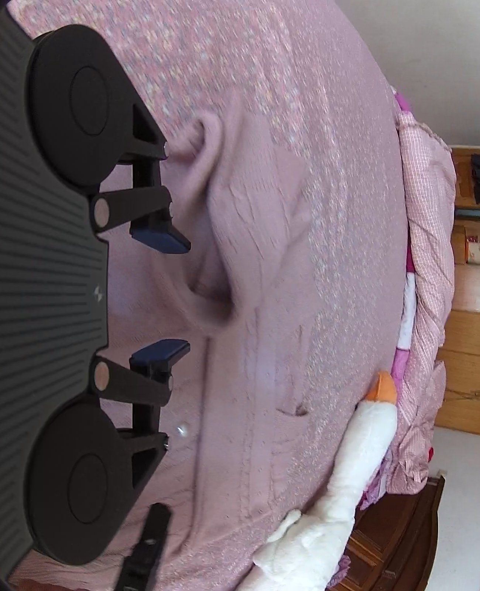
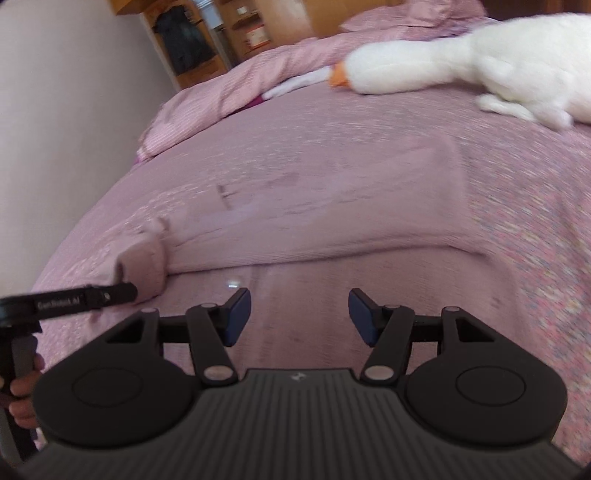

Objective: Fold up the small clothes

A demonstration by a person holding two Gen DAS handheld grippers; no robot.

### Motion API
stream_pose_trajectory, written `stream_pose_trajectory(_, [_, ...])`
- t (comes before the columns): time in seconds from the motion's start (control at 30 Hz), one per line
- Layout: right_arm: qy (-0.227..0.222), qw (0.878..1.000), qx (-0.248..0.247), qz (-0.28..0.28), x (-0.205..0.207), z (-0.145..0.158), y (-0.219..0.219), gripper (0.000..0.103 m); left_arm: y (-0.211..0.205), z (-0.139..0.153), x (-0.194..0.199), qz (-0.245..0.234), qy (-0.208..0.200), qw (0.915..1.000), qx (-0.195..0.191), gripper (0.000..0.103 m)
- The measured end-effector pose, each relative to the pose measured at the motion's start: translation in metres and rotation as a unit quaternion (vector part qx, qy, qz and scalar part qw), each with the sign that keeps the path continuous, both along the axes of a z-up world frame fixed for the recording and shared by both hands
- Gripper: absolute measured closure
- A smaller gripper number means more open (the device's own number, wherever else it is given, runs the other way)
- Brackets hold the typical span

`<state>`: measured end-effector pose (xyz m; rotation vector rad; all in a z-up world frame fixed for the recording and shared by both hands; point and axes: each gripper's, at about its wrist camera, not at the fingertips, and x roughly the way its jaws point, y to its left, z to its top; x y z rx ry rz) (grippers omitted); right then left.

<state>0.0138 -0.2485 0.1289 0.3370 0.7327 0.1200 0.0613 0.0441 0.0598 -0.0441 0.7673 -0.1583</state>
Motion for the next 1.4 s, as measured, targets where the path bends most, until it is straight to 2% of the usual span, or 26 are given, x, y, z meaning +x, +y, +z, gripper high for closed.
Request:
stream_pose_trajectory(0.1, [0.000, 0.999, 0.002, 0.033, 0.013, 0.006, 0.019, 0.042, 0.014, 0.001, -0.008, 0.019, 0.008, 0.9997, 0.011, 0.043])
stream_pose_trajectory(0.4, [0.032, 0.993, 0.055, 0.095, 0.052, 0.017, 0.070, 0.042, 0.052, -0.006, -0.014, 0.073, 0.027, 0.9963, 0.037, 0.043])
stream_pose_trajectory(0.53, [0.048, 0.990, 0.067, 0.115, 0.068, 0.018, 0.090, 0.042, 0.061, -0.013, -0.009, 0.092, 0.040, 0.9945, 0.029, 0.043])
stream_pose_trajectory(0.63, [0.072, 0.987, 0.082, 0.114, 0.081, 0.011, 0.100, 0.042, 0.066, -0.016, -0.008, 0.099, 0.047, 0.9937, 0.026, 0.043])
stream_pose_trajectory(0.8, [0.128, 0.975, 0.154, 0.092, 0.098, -0.006, 0.103, 0.041, 0.071, -0.021, -0.006, 0.105, 0.053, 0.9927, 0.023, 0.043])
stream_pose_trajectory(0.93, [0.151, 0.971, 0.164, 0.081, 0.104, -0.014, 0.110, 0.040, 0.072, -0.024, -0.005, 0.110, 0.054, 0.9923, 0.021, 0.043])
stream_pose_trajectory(1.1, [0.152, 0.970, 0.171, 0.081, 0.111, -0.018, 0.117, 0.041, 0.074, -0.024, -0.005, 0.112, 0.051, 0.9922, 0.017, 0.043])
stream_pose_trajectory(1.13, [0.151, 0.970, 0.171, 0.085, 0.113, -0.018, 0.120, 0.048, 0.075, -0.024, -0.005, 0.113, 0.051, 0.9921, 0.015, 0.043])
stream_pose_trajectory(1.17, [0.147, 0.970, 0.168, 0.092, 0.114, -0.019, 0.123, 0.067, 0.076, -0.023, -0.005, 0.114, 0.051, 0.9921, 0.014, 0.043])
stream_pose_trajectory(1.23, [0.138, 0.975, 0.137, 0.103, 0.116, -0.015, 0.129, 0.087, 0.078, -0.023, -0.004, 0.117, 0.050, 0.9919, 0.013, 0.043])
stream_pose_trajectory(1.3, [0.114, 0.980, 0.105, 0.123, 0.117, -0.007, 0.135, 0.091, 0.080, -0.023, -0.003, 0.121, 0.049, 0.9914, 0.013, 0.043])
stream_pose_trajectory(1.4, [0.041, 0.987, 0.051, 0.145, 0.115, 0.020, 0.139, 0.091, 0.084, -0.022, -0.001, 0.129, 0.048, 0.9904, 0.009, 0.043])
